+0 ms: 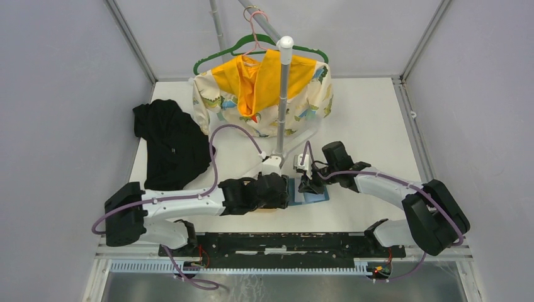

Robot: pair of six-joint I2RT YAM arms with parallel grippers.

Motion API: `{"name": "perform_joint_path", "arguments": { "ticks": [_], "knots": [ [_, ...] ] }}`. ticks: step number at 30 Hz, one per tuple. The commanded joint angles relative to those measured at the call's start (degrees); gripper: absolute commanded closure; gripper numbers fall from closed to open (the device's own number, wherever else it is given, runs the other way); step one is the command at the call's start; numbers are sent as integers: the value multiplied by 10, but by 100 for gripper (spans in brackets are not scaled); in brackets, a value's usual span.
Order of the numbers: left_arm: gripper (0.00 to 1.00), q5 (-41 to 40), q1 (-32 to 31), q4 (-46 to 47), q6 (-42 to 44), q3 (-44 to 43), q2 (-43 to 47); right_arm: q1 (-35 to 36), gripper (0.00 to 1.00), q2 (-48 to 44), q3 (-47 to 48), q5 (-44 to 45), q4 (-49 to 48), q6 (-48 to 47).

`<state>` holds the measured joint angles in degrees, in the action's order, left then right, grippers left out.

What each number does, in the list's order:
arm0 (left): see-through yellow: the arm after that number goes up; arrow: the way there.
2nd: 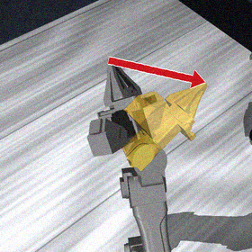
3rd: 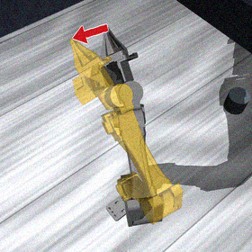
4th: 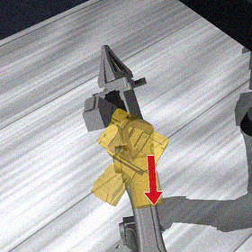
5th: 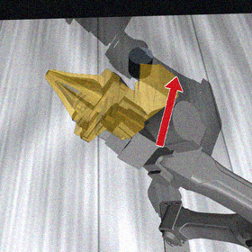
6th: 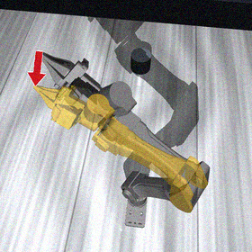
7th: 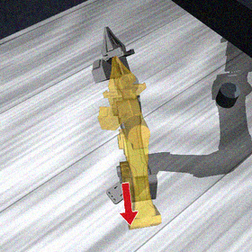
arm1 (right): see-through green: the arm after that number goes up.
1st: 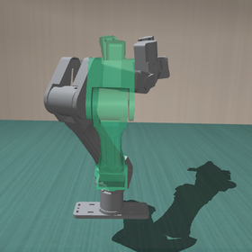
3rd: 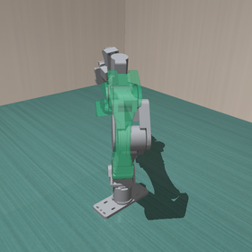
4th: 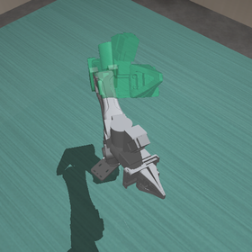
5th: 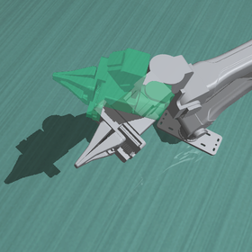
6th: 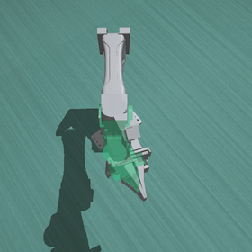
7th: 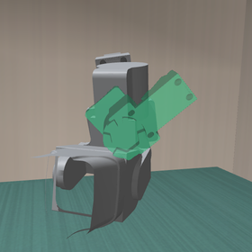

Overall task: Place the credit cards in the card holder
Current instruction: Place the storage box at the center of the board.

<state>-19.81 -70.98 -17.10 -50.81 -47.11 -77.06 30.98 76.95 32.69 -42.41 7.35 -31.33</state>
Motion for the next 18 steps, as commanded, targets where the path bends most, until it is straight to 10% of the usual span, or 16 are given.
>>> {"name": "perform_joint_path", "arguments": {
  "ticks": [1, 10, 18],
  "knots": [
    [42, -78, -1, -77, 36, 12, 46, -3, 80, -12, 11, -5, -14, -2],
    [33, -235, -1, -244, 7, -15, 31, -2, 80, -10, 11, -6, -13, -4],
    [26, -212, 24, -216, 28, 7, 29, -2, 80, -12, 11, -7, -12, -4]
  ]
}}
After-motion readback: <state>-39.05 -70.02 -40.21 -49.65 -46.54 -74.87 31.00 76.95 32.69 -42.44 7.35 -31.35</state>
